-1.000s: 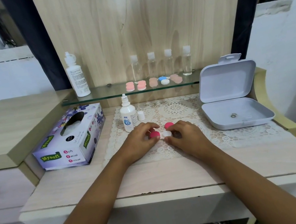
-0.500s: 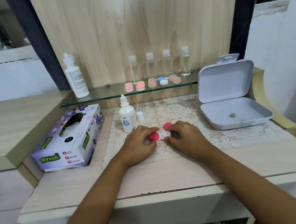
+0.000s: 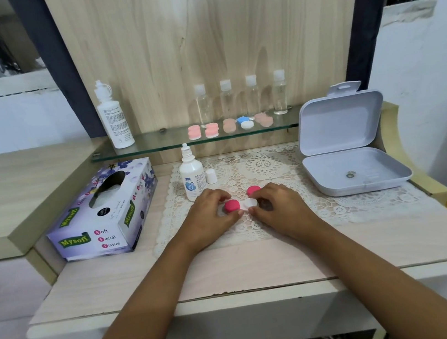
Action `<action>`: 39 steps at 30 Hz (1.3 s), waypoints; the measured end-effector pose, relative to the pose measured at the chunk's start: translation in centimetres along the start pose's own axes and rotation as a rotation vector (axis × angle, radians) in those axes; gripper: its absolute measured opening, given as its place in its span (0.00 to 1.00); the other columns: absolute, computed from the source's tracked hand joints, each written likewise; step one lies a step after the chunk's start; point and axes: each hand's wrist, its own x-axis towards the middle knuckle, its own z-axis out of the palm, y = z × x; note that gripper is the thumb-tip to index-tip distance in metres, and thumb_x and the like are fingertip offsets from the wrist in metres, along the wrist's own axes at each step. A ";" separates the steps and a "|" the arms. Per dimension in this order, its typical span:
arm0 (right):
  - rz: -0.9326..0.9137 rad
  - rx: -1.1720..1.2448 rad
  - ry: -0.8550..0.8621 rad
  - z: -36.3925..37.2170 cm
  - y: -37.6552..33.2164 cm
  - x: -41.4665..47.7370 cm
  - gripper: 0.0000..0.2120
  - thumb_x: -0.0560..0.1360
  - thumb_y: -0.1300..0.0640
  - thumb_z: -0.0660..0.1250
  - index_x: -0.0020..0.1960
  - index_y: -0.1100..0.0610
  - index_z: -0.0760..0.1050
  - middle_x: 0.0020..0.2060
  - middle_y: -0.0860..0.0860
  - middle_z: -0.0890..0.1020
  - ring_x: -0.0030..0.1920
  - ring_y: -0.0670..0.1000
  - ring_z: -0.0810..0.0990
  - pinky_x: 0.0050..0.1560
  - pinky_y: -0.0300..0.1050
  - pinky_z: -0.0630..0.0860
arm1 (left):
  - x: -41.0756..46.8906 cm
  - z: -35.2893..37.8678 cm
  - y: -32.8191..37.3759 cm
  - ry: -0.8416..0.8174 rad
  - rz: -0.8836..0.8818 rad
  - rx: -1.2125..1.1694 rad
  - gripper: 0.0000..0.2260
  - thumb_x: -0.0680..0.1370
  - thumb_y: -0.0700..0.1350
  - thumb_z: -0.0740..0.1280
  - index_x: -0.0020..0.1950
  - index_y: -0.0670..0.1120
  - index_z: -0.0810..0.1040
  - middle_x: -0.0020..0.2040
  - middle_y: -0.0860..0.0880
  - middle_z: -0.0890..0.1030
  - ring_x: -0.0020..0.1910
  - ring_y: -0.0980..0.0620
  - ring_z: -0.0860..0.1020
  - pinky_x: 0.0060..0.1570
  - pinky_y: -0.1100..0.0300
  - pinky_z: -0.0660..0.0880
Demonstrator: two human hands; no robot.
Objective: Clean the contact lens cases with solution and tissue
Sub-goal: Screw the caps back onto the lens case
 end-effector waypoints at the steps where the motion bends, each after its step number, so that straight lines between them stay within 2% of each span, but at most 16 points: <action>1: 0.001 -0.004 -0.002 0.0 0.0 0.0 0.14 0.74 0.50 0.65 0.58 0.52 0.76 0.50 0.50 0.77 0.55 0.52 0.73 0.59 0.52 0.68 | 0.0 0.0 0.0 0.001 0.009 0.015 0.14 0.75 0.48 0.69 0.59 0.46 0.76 0.53 0.51 0.72 0.57 0.53 0.72 0.58 0.61 0.68; 3: 0.002 -0.006 -0.002 0.0 0.0 0.0 0.14 0.74 0.50 0.65 0.58 0.53 0.76 0.50 0.50 0.77 0.55 0.52 0.73 0.59 0.53 0.68 | 0.0 0.0 -0.1 -0.020 0.027 0.042 0.13 0.75 0.46 0.67 0.59 0.46 0.77 0.55 0.49 0.74 0.58 0.51 0.71 0.60 0.61 0.66; 6: -0.003 -0.011 0.000 0.0 0.0 0.0 0.14 0.74 0.51 0.65 0.59 0.53 0.76 0.50 0.50 0.77 0.55 0.52 0.73 0.59 0.52 0.69 | -0.1 -0.1 0.0 -0.048 0.021 0.024 0.23 0.71 0.52 0.63 0.66 0.49 0.73 0.59 0.48 0.73 0.61 0.52 0.69 0.64 0.58 0.64; 8: -0.013 -0.015 0.003 0.0 -0.1 -0.1 0.14 0.75 0.51 0.65 0.58 0.53 0.76 0.49 0.50 0.77 0.54 0.52 0.73 0.58 0.52 0.69 | -0.2 0.0 0.1 -0.029 0.000 -0.016 0.24 0.74 0.54 0.67 0.68 0.49 0.70 0.59 0.49 0.71 0.61 0.54 0.69 0.64 0.59 0.65; 12: -0.018 -0.022 0.005 0.0 0.0 0.0 0.12 0.74 0.51 0.64 0.57 0.52 0.77 0.47 0.49 0.76 0.53 0.52 0.73 0.57 0.51 0.69 | 0.0 0.1 0.0 0.021 -0.016 -0.030 0.14 0.74 0.50 0.69 0.56 0.46 0.75 0.53 0.52 0.71 0.54 0.56 0.71 0.55 0.65 0.68; 15: -0.022 -0.026 0.004 0.0 -0.1 -0.1 0.12 0.75 0.51 0.64 0.56 0.52 0.76 0.47 0.48 0.76 0.53 0.52 0.72 0.56 0.50 0.69 | 0.2 0.1 -0.2 0.015 0.010 -0.045 0.11 0.75 0.47 0.69 0.55 0.45 0.77 0.51 0.51 0.71 0.52 0.57 0.72 0.52 0.71 0.65; 20: -0.026 -0.054 -0.017 -0.1 -0.1 -0.1 0.13 0.76 0.50 0.63 0.58 0.51 0.76 0.52 0.49 0.76 0.56 0.52 0.72 0.58 0.50 0.68 | 0.2 0.0 -0.2 0.010 0.040 -0.046 0.12 0.75 0.46 0.68 0.57 0.44 0.78 0.52 0.51 0.71 0.55 0.55 0.72 0.60 0.64 0.69; 24: -0.031 -0.068 -0.009 0.0 -0.1 -0.2 0.14 0.76 0.50 0.63 0.60 0.51 0.75 0.52 0.49 0.76 0.56 0.52 0.72 0.58 0.49 0.68 | 0.1 0.0 -0.1 0.037 0.039 -0.032 0.11 0.75 0.46 0.69 0.55 0.45 0.79 0.50 0.51 0.73 0.53 0.55 0.73 0.58 0.63 0.69; 28: -0.038 -0.010 0.059 0.2 -0.2 -0.5 0.14 0.75 0.53 0.63 0.60 0.54 0.76 0.47 0.47 0.74 0.53 0.51 0.74 0.57 0.49 0.70 | 0.0 0.2 -0.1 0.059 0.040 0.008 0.10 0.74 0.47 0.69 0.54 0.46 0.79 0.50 0.49 0.76 0.51 0.54 0.74 0.55 0.62 0.70; 30: -0.010 0.103 0.136 -0.2 -0.4 -0.4 0.12 0.75 0.57 0.64 0.57 0.55 0.78 0.48 0.50 0.76 0.50 0.49 0.75 0.55 0.44 0.71 | 0.0 0.3 -0.2 0.064 0.041 0.012 0.10 0.74 0.47 0.70 0.54 0.46 0.79 0.50 0.48 0.77 0.51 0.53 0.73 0.54 0.61 0.70; 33: 0.041 0.120 0.127 -1.4 -0.3 0.3 0.11 0.76 0.60 0.62 0.54 0.54 0.80 0.46 0.48 0.76 0.47 0.46 0.73 0.46 0.34 0.65 | 0.1 0.4 -0.3 0.064 0.041 0.009 0.10 0.74 0.47 0.70 0.53 0.46 0.78 0.49 0.49 0.76 0.50 0.53 0.74 0.53 0.61 0.70; 35: 0.024 0.040 0.060 -2.0 -0.1 1.2 0.12 0.76 0.62 0.61 0.56 0.55 0.79 0.52 0.50 0.78 0.51 0.48 0.75 0.47 0.33 0.64 | 0.1 0.3 -0.3 0.066 0.044 0.008 0.10 0.74 0.47 0.70 0.53 0.46 0.78 0.49 0.49 0.76 0.50 0.53 0.73 0.52 0.62 0.70; 37: -0.009 -0.074 -0.015 -2.4 0.0 2.2 0.16 0.76 0.64 0.60 0.63 0.55 0.75 0.61 0.52 0.76 0.60 0.51 0.73 0.54 0.35 0.64 | 0.1 0.3 -0.4 0.065 0.046 0.012 0.11 0.74 0.48 0.70 0.54 0.46 0.78 0.49 0.49 0.76 0.50 0.54 0.73 0.51 0.63 0.69; 39: -0.049 -0.162 -0.124 -2.6 0.1 3.0 0.20 0.76 0.64 0.60 0.67 0.54 0.71 0.66 0.52 0.73 0.65 0.53 0.70 0.61 0.38 0.63 | 0.1 0.3 -0.4 0.061 0.047 0.017 0.11 0.74 0.48 0.69 0.54 0.46 0.78 0.49 0.49 0.76 0.50 0.54 0.73 0.50 0.63 0.69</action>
